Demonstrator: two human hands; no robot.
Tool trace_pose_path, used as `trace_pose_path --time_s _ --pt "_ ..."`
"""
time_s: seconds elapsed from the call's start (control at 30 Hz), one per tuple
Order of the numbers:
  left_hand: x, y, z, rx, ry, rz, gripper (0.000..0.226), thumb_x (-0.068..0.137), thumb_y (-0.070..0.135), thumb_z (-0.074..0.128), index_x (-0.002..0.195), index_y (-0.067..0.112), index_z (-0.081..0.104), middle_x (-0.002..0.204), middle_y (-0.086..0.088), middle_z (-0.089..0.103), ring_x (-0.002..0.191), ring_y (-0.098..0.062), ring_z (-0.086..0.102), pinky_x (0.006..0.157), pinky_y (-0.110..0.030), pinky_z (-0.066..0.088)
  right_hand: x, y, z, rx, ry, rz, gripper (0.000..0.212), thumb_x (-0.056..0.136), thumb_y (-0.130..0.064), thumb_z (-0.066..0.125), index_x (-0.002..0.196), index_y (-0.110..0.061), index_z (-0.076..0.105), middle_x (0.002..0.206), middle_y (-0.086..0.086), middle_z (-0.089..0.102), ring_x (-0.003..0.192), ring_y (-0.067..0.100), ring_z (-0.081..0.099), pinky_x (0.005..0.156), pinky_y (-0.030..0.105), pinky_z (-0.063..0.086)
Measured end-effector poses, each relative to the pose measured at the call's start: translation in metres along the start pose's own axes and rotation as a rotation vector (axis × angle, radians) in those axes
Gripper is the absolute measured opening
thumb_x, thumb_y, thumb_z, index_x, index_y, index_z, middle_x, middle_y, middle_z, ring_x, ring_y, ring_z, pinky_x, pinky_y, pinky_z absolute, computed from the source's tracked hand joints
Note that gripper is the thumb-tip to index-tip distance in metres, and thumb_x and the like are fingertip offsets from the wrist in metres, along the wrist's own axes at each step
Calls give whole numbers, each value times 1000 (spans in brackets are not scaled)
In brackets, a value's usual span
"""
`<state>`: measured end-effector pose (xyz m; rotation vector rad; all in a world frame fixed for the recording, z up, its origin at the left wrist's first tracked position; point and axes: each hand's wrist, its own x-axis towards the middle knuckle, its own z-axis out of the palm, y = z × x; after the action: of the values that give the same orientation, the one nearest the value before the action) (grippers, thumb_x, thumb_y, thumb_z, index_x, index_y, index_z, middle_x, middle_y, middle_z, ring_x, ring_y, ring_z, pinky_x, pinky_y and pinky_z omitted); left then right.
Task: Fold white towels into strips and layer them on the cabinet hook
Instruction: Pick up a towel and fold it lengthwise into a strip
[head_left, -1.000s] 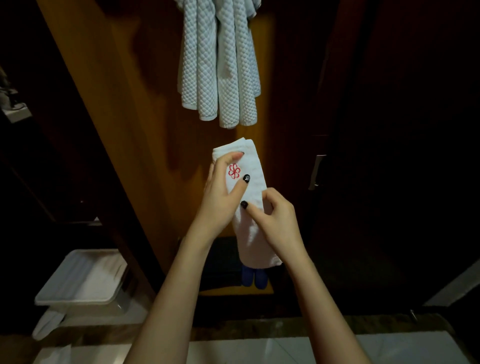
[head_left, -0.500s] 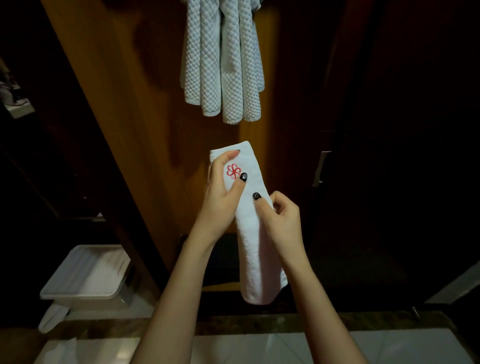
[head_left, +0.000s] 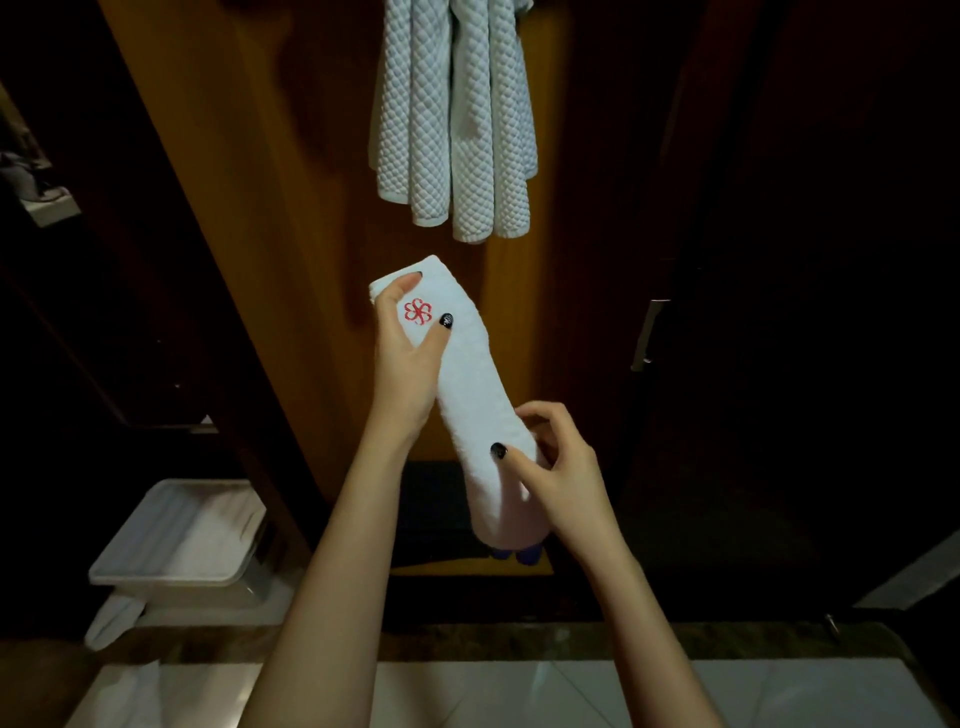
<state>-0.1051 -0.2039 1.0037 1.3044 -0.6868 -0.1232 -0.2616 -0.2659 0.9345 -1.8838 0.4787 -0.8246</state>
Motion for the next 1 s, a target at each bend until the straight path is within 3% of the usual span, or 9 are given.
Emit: trace_pose_path --time_s 0.1,0.23,0.37,0.47,0.63,0.87,1.0 --pt "8 1 -1 -32 53 -26 47 95 5 58 135 22 41 112 13 52 92 4 62 63 -11 51 -2 4 -4 -38 -3 6 30 85 -19 72 105 -33 54 104 -29 57 101 -10 54 80 5 41" --pt "21 3 -2 -96 148 -53 47 95 2 57 137 16 42 109 11 54 89 2 62 64 -11 50 -11 7 -4 -63 -61 17 56 87 -16 68 128 -46 44 120 -42 47 118 -15 45 90 2 38" --pt "26 0 0 -152 186 -81 48 95 0 56 138 14 41 110 6 55 93 -5 60 64 -13 51 -15 14 -3 -144 -3 109 33 86 -21 72 105 -37 49 105 -20 57 99 -1 57 72 5 43" --pt "27 -4 0 -181 180 -101 48 95 0 56 137 16 42 109 8 56 94 -6 61 64 -14 52 -16 16 -5 -163 -48 148 28 83 -23 76 91 -32 50 91 -13 57 83 -5 55 64 9 43" --pt "33 -13 -2 -177 153 -109 48 95 0 56 138 14 42 110 6 56 96 -7 60 67 -16 52 -17 16 -11 -299 -57 108 26 84 -18 70 70 -20 47 67 -7 46 60 2 41 56 18 34" --pt "43 -39 -6 -17 62 -173 48 96 5 57 140 17 41 120 -5 53 95 -9 56 58 -9 48 -28 13 -25 -246 80 8 26 93 -17 59 68 -15 51 59 -6 45 56 3 46 50 17 33" --pt "50 -48 -4 272 37 -143 47 96 7 58 139 15 41 141 -13 40 117 -20 49 68 -9 47 -32 14 -26 -316 132 -66 34 96 -16 58 65 -25 47 64 -7 44 61 7 48 54 14 32"
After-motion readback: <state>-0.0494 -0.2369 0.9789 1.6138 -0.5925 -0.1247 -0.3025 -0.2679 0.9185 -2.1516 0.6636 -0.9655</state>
